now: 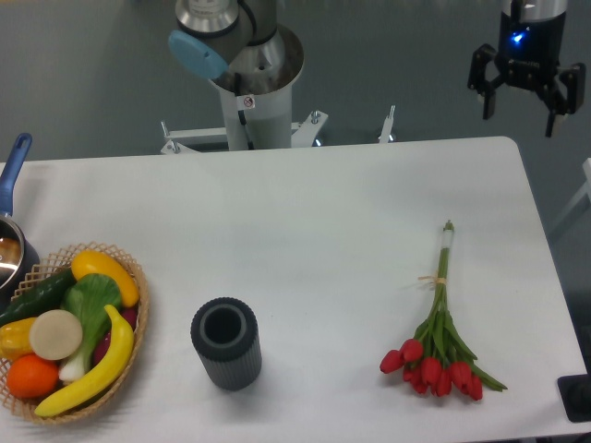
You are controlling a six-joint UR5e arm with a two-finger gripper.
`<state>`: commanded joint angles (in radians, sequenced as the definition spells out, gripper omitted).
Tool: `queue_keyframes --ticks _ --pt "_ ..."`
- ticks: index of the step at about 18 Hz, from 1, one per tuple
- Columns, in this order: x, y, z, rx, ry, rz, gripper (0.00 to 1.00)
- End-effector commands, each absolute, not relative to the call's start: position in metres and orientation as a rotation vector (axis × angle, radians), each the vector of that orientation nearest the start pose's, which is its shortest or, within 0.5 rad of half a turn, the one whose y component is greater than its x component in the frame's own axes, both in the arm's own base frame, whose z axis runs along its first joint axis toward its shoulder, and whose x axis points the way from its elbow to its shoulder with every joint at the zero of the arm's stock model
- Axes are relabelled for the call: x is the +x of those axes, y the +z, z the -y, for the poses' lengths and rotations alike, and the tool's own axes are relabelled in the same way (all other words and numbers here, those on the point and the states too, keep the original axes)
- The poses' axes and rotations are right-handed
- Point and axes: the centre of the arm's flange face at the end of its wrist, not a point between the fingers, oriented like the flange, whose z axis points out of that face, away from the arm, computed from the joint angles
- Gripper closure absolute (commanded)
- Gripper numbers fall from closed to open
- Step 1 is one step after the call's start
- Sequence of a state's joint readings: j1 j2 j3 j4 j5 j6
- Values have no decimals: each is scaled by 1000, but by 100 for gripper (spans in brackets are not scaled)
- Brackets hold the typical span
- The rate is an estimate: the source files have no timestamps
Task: Pick up the flowers from the table
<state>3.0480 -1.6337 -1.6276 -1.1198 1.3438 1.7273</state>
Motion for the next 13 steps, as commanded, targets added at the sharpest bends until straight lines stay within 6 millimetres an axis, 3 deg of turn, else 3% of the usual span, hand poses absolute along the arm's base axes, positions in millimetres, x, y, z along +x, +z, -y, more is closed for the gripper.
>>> queue_keyframes --ticks 7,11,13 --pt "-534 471 -204 -2882 477 -384 0" --pt "-537 464 -206 -2876 469 -223 0" --pt "-541 451 -208 -2875 456 -165 0"
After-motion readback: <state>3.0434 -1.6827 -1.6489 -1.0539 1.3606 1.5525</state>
